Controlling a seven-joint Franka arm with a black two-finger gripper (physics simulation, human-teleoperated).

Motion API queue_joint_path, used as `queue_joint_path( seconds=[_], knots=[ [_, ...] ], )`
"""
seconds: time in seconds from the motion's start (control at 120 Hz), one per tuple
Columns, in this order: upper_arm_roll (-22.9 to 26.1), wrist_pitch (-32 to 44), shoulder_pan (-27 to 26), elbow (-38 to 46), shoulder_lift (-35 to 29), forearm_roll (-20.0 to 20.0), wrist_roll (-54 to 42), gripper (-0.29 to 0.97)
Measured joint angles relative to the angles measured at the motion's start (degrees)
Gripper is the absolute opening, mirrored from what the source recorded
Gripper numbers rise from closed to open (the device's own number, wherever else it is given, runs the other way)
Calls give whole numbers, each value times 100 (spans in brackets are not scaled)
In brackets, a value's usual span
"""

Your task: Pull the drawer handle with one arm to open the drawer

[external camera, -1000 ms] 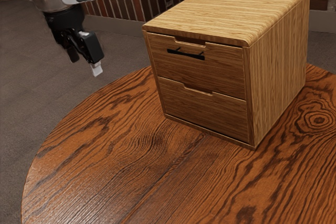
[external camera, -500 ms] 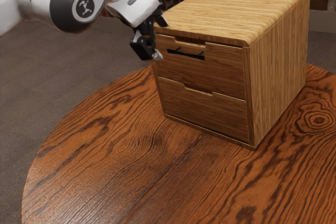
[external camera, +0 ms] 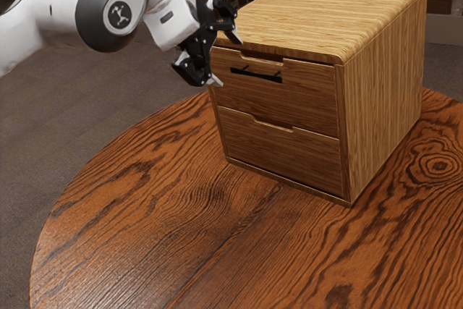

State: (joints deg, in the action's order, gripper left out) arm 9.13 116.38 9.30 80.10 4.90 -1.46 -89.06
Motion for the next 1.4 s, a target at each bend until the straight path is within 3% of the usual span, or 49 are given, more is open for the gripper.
queue_joint_path(
  seconds=[0.15,0.333,0.508,0.817,1.4],
  knots=[
    [16,62,98,-42,82,-124,-522,61],
    [103,158,62,-16,81,-152,-823,40],
    [107,300,-2,-2,107,257,-601,30],
    [89,401,14,-4,338,405,-158,26],
    [35,639,-224,-35,681,257,514,21]
  ],
)
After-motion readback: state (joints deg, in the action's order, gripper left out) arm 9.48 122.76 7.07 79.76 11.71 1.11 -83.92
